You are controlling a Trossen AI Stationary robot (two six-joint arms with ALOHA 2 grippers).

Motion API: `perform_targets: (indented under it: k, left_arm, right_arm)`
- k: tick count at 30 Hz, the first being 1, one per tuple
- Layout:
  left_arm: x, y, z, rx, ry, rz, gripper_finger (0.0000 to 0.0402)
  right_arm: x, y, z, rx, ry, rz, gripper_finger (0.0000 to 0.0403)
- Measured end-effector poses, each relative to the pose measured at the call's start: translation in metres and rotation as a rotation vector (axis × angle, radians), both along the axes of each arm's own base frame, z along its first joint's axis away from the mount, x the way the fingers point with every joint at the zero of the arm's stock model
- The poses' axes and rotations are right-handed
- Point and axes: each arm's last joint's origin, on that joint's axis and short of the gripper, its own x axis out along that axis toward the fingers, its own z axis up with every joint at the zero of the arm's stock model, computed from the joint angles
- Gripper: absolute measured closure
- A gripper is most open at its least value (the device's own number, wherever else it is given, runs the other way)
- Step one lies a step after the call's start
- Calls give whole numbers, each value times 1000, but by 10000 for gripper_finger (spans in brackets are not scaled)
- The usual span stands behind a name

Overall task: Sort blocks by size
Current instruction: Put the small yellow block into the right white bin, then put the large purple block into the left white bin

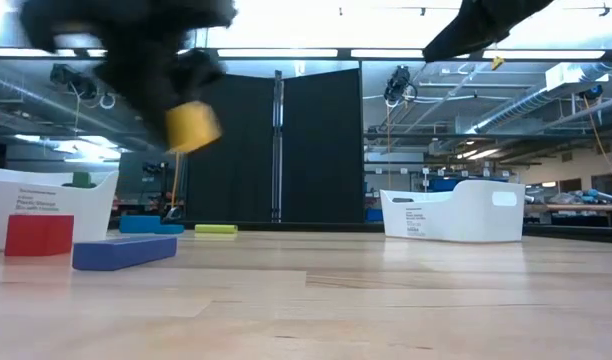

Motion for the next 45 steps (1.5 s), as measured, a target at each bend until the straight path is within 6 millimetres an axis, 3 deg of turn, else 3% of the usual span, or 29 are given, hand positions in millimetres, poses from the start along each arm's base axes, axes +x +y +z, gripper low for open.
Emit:
perform_targets:
  k: [7, 11, 17, 25, 32, 34, 38, 40, 42, 45]
  left_arm:
    - [55, 79, 19, 10, -381, 67, 265]
    - [87, 127, 15, -77, -593, 89, 265]
    - [136, 176, 4, -166, -627, 151, 265]
    - [205, 204, -2, -188, -666, 164, 265]
    - [239, 230, -21, -210, -651, 272, 264]
    - [241, 236, -25, -221, -631, 303, 224]
    - [239, 241, -22, -274, -620, 287, 81]
    - [235, 241, -18, -288, -588, 298, 41]
    - [231, 236, -6, -274, -595, 287, 35]
    - [218, 221, 24, -229, -664, 250, 68]
  right_arm:
    - [-3, 16, 6, -28, -61, 15, 119]
    - [-3, 25, 12, -65, -129, 1, 118]
    - [-4, 36, 26, -132, -240, -45, 120]
    - [-7, 44, 30, -156, -270, -62, 120]
    - [-8, 46, 31, -146, -285, -54, 124]
    - [-7, 46, 31, -146, -284, -54, 124]
    - [-5, 47, 29, -145, -282, -52, 121]
    - [-3, 48, 28, -149, -275, -49, 120]
    - [-2, 49, 27, -151, -273, -48, 121]
    - [1, 51, 25, -147, -270, -38, 123]
